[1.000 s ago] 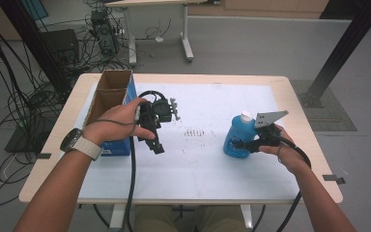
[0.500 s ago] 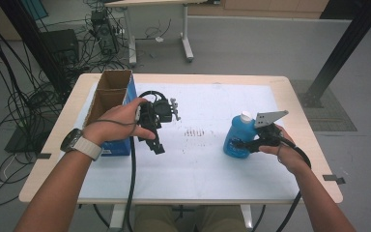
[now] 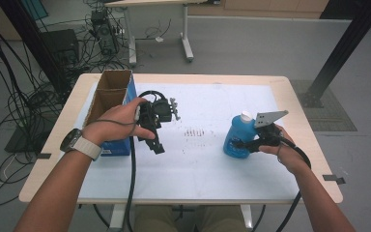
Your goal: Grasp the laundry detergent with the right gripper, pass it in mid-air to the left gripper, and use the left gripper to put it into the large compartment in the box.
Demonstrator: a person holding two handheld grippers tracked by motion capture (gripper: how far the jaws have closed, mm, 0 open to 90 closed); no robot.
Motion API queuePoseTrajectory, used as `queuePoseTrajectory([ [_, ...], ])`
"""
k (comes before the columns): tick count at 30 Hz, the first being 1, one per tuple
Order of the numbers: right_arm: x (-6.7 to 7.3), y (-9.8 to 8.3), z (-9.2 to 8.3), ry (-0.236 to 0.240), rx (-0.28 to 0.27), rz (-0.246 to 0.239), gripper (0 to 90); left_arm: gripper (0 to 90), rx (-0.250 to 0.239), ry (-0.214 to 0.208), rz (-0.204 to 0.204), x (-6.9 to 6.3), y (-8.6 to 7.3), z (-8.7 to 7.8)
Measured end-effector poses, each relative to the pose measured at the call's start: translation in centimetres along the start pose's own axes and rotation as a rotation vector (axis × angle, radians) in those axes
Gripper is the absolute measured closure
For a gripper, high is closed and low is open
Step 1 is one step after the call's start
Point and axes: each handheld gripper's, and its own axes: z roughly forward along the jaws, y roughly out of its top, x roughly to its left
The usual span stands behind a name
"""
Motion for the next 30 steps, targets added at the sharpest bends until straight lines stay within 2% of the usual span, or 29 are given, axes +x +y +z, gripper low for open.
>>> queuePoseTrajectory([
  [30,-0.06,0.04,0.02,0.003,0.001,0.007,43.4,11.8,0.002,0.005,-0.009,0.09,-0.18,-0.11],
])
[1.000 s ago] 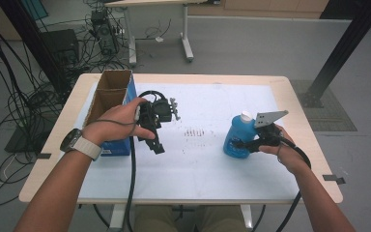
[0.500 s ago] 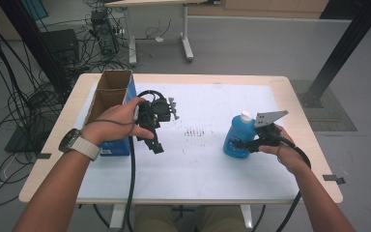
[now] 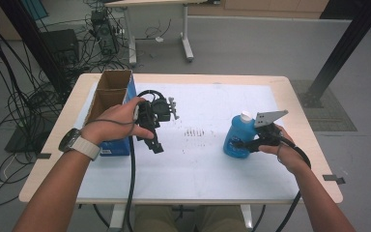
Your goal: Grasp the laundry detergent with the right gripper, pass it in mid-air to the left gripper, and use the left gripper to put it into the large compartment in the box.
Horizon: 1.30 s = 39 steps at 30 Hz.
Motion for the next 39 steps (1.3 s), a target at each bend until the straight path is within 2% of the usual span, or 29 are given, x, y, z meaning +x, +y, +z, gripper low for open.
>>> queuePoseTrajectory([
  [39,-0.06,-0.01,0.03,0.005,-0.002,0.007,43.2,11.8,-0.01,0.007,-0.005,0.0,-0.09,-0.18],
])
